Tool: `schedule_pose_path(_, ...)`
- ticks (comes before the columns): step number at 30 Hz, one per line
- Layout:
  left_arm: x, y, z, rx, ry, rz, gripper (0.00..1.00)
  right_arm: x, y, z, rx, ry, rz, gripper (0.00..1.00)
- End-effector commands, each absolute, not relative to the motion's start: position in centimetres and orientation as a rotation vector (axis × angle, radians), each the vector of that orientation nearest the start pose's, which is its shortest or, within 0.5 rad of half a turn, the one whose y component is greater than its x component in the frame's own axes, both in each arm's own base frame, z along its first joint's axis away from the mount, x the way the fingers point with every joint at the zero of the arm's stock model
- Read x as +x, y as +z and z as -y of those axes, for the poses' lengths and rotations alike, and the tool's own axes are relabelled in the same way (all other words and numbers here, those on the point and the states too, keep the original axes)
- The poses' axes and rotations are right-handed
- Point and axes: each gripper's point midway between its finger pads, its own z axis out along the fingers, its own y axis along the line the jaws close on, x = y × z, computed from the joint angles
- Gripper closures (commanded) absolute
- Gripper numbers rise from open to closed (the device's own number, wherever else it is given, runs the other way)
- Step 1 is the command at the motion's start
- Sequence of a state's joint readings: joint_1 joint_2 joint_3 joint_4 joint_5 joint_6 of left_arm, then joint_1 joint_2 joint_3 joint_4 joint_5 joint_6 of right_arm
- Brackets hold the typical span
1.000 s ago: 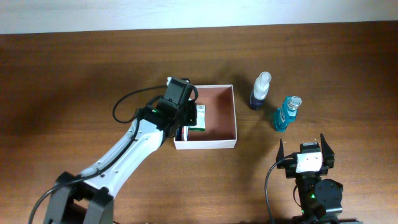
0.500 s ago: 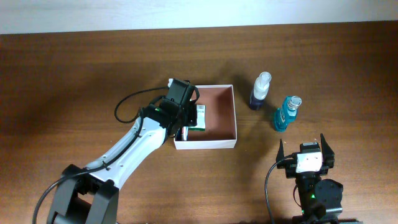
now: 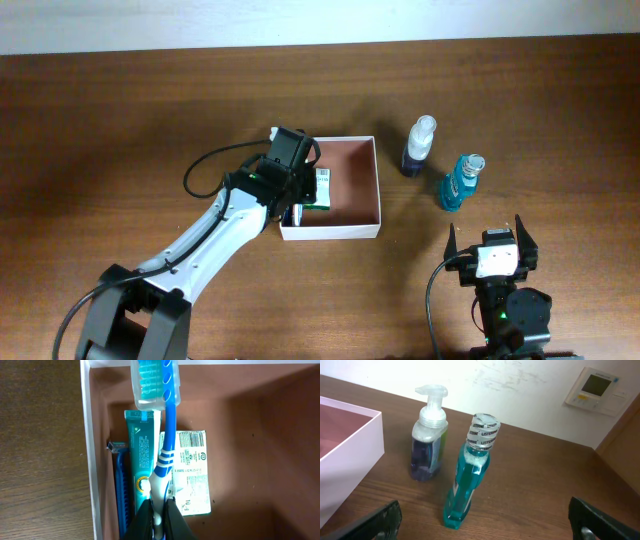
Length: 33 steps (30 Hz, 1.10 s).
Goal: Pack container
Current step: 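Lower the toothbrush into the box and open the left gripper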
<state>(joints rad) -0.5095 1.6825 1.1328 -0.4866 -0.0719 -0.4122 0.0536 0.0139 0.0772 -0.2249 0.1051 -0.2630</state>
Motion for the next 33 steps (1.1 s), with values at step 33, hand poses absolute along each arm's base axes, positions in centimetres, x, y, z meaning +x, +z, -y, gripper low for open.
schedule_pose_path(33, 37.9, 12.3, 20.0, 0.089, -0.282, -2.554, 0.89, 23.9, 15.2, 0.8, -0.185, -0.256, -1.725, 0.02)
